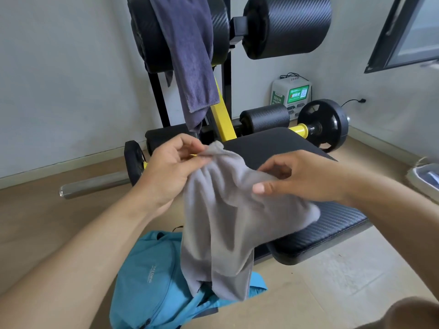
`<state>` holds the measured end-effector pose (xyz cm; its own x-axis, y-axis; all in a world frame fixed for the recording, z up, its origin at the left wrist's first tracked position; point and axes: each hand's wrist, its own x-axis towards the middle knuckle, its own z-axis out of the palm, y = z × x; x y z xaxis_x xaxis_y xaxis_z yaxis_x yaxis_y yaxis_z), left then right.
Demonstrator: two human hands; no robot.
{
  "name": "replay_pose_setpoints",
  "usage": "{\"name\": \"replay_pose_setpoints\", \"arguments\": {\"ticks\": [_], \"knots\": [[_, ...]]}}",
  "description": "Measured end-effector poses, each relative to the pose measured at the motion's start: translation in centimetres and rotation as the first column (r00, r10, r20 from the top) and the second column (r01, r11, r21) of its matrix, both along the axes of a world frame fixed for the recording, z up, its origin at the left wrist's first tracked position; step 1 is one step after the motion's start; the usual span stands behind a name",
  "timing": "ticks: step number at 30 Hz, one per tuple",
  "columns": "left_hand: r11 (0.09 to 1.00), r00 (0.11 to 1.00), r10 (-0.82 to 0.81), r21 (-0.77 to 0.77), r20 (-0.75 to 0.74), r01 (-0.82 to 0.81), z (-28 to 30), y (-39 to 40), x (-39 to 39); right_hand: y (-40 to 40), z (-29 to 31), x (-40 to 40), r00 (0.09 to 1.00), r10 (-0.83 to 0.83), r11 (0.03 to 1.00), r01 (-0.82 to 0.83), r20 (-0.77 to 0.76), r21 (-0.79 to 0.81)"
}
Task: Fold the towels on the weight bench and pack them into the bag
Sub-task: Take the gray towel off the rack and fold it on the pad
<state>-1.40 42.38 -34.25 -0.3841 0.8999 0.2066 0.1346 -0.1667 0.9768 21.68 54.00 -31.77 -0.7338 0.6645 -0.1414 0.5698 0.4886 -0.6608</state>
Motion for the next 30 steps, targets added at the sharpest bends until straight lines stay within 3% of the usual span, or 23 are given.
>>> {"name": "replay_pose_setpoints", "arguments": {"ticks": [3, 6, 9, 13, 16, 21, 24, 28, 30], "knots": [[0.986, 0.986, -0.162, 0.032, -0.048, 0.163, 0.5, -0.3, 1.3, -0.9, -0.6, -1.1, 0.975, 0.012, 0.997, -0.030, -0.223, -0.076], [0.981, 0.975, -0.183, 0.043, -0.122, 0.190, 0.7, -0.2, 2.4, -1.4, -1.0, -2.0, 0.920, 0.025, 0.994, -0.066, -0.391, -0.091], [0.994, 0.977, -0.076, 0.065, -0.201, 0.090, 0.4, -0.1, 2.8, -1.9, -0.9, -2.3, 0.911, 0.004, 0.998, -0.031, -0.413, -0.059], [0.993, 0.958, 0.012, 0.120, -0.286, 0.024, 0.0, 0.0, 2.9, -2.5, -1.0, -2.4, 0.960, -0.054, 0.991, 0.017, -0.274, -0.135], [0.992, 0.968, 0.026, 0.126, -0.250, 0.006, 0.2, 0.0, 3.2, -2.9, -1.3, -2.9, 0.926, -0.026, 0.991, -0.027, -0.377, -0.134], [0.998, 0.984, -0.015, -0.064, -0.178, 0.003, 0.4, 0.2, 3.2, -2.5, -1.5, -3.5, 0.756, -0.103, 0.995, 0.088, -0.647, -0.056], [0.926, 0.972, -0.228, -0.323, -0.062, 0.196, 0.3, 0.0, 2.7, -1.6, -0.3, -3.3, 0.533, -0.316, 0.945, 0.246, -0.785, -0.213], [0.813, 0.938, -0.347, -0.494, 0.011, 0.307, 0.0, -0.3, 2.0, 1.2, 1.0, -1.8, 0.218, -0.628, 0.726, 0.512, -0.747, -0.460], [0.849, 0.957, -0.288, -0.454, 0.030, 0.270, -0.2, -0.2, 1.9, 2.1, 1.1, -1.1, 0.234, -0.646, 0.698, 0.565, -0.726, -0.439]]}}
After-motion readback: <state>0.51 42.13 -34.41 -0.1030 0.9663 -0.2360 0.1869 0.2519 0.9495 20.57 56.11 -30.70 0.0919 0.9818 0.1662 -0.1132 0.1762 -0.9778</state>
